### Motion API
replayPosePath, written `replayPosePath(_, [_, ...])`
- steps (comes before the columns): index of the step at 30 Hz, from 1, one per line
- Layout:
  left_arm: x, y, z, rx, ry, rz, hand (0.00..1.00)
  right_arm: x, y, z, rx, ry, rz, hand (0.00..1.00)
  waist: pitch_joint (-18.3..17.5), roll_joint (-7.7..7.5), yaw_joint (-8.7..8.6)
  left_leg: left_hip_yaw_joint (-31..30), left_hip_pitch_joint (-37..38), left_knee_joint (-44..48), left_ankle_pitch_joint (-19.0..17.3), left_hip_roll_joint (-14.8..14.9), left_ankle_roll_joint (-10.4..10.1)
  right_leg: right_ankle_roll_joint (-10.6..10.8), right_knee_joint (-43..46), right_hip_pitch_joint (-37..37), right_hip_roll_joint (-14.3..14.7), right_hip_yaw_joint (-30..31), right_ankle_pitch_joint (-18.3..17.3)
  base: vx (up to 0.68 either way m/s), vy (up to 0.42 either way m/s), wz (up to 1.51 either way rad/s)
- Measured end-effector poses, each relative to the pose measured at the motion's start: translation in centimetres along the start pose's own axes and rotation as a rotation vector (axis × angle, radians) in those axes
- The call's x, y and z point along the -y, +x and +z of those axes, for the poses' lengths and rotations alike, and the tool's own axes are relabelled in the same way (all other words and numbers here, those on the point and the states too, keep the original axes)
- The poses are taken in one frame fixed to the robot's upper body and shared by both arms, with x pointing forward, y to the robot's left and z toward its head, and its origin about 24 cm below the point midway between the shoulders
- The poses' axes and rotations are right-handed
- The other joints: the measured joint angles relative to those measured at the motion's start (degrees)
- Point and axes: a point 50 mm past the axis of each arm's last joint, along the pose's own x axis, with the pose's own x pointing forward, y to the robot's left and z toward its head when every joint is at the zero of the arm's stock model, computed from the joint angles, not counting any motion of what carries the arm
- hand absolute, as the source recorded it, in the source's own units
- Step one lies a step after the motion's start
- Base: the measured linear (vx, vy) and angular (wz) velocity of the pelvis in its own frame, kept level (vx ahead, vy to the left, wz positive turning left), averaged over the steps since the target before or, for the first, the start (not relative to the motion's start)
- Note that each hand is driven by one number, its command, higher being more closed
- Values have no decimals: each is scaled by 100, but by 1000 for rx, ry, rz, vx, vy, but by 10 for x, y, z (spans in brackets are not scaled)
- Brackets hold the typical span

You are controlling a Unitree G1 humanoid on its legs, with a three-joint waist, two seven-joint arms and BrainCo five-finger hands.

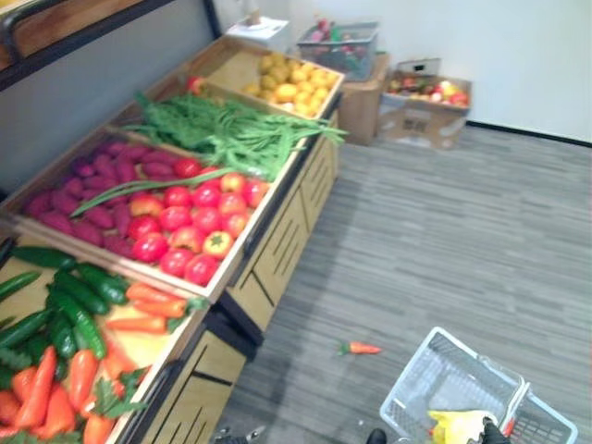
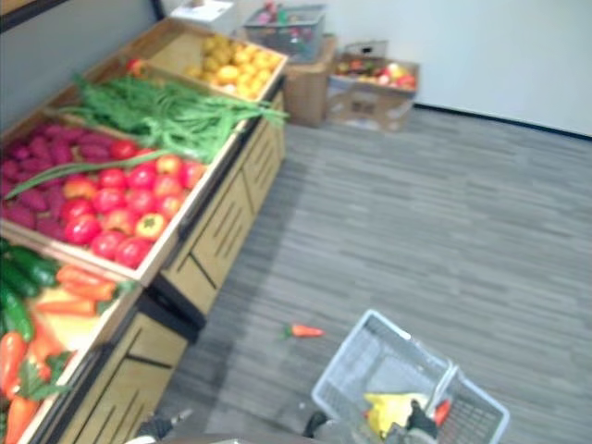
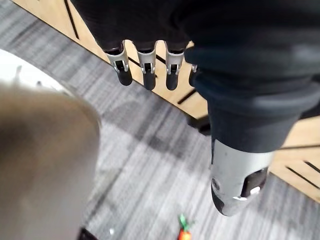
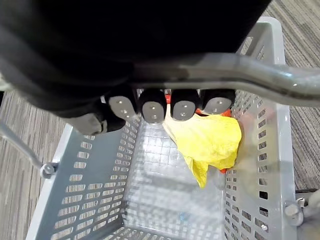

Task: Pick vegetable in the basket

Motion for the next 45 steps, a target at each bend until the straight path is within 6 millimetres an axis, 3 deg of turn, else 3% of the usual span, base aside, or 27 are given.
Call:
replayPosePath(1, [5, 0, 2, 3, -51, -6, 0, -2, -1, -1, 1, -22, 14, 100, 44, -28, 35, -805, -190, 487, 153, 155, 107, -93, -132, 101, 100, 347, 64, -41, -45, -83])
replayPosePath(2, [2, 0, 3, 3, -62, 2, 0, -3, -1, 0, 7, -35, 21, 100, 82, -91, 39, -1506, -401, 539, -113, 6, 32, -111, -160, 114, 96, 519, 83, -54, -22, -128])
replayPosePath(3, [2, 0, 5, 11, -110, 4, 0, -7, 1, 7, 27, -56, 35, 100, 126, -133, 63, -3140, -681, 227, -717, -761, -186, -118, -171, 138, -6, 951, 120, -24, 66, -167])
replayPosePath(4, [6, 0, 5, 15, -129, -3, 0, -8, 2, 11, 41, -88, 50, 100, 144, -138, 201, -4422, -761, -129, -1000, -1504, -205, -98, -181, 160, -49, 1458, 156, -9, 94, -192])
replayPosePath(6, [8, -1, 5, 24, -133, -14, 0, -9, 2, 12, 54, -136, 72, 100, 167, -100, 316, -5522, -849, -517, -1116, -2086, -208, -69, -204, 189, -17, 2042, 199, -11, 99, -181])
replayPosePath(8, [10, -1, 7, 37, -125, -25, 0, -8, 2, 14, 67, -140, 71, 100, 204, -28, 230, -6123, -1056, -925, -1057, -2217, -249, -38, -249, 202, 83, 2371, 211, -56, 164, -137])
replayPosePath(9, [11, -1, 7, 36, -127, -30, 0, -7, 2, 15, 72, -140, 69, 100, 237, 53, 205, -6315, -1150, -1313, -861, -2169, -252, 39, -303, 208, 199, 2542, 236, -37, 200, -115])
replayPosePath(11, [14, -1, 7, 32, -137, -39, 0, -8, 2, 13, 68, -133, 73, 100, 276, 111, 210, -6288, -1193, -1547, -484, -2069, -166, 164, -369, 222, 278, 2763, 276, 38, 229, -93])
replayPosePath(12, [10, 0, 9, 36, -128, -30, 0, -10, 0, 9, 67, -120, 76, 100, 250, 34, 196, -6098, -1142, -1688, -525, -2142, -107, 299, -503, 248, 147, 2784, 364, 105, 196, -70])
replayPosePath(15, [4, 2, 14, 49, -116, -15, 0, -18, -3, 4, 51, -77, 86, 100, 239, -210, 223, -5729, -995, -1905, -501, -2316, 25, 413, -496, 126, -61, 2995, 466, 133, 170, -45])
replayPosePath(16, [4, 2, 14, 50, -114, -12, 0, -18, -3, 4, 51, -76, 87, 100, 256, -219, 244, -5666, -908, -1979, -500, -2348, 28, 454, -434, 127, -91, 3034, 435, 136, 138, -46])
replayPosePath(21, [10, 2, 16, 66, -3, -37, 0, -22, -4, 10, 86, -56, 108, 100, 309, -219, 249, -5251, -300, -2283, -514, -2476, 54, 572, 1447, -482, -277, 2678, -158, 119, 71, -30])
replayPosePath(23, [10, 1, 15, 65, 7, -41, 0, -21, -4, 10, 88, -57, 111, 100, 307, -225, 210, -5306, -170, -2304, -513, -2480, 54, 536, 1698, -487, -343, 2438, -200, 115, 5, 17])
replayPosePath(28, [11, 2, 18, 72, 5, -50, 0, -22, -4, 6, 68, -68, 139, 100, 284, -248, 251, -5546, -255, -2461, -461, -2496, 80, 487, 991, -159, -347, 2183, -229, 61, -9, 25])
replayPosePath(32, [7, 2, 15, 59, -43, -50, 0, -22, -9, -19, -28, -79, 153, 100, 197, -302, 329, -5962, -416, -2485, -359, -2507, 23, 499, 220, 293, -355, 1629, -216, 45, -61, 53])
replayPosePath(36, [6, 2, 13, 46, -83, -49, 0, -23, -12, -28, -68, -43, 160, 100, 172, -301, 336, -6353, -415, -2688, -161, -2464, -34, 498, 67, 516, -315, 1134, -212, 10, -76, 59])
replayPosePath(45, [5, 2, 8, 25, -83, -48, 0, -26, -13, -32, -81, -83, 179, 100, 88, -302, 322, -6375, -287, -2987, -2, -2469, -35, 494, -196, 669, -286, 1044, -77, -18, 4, 7])
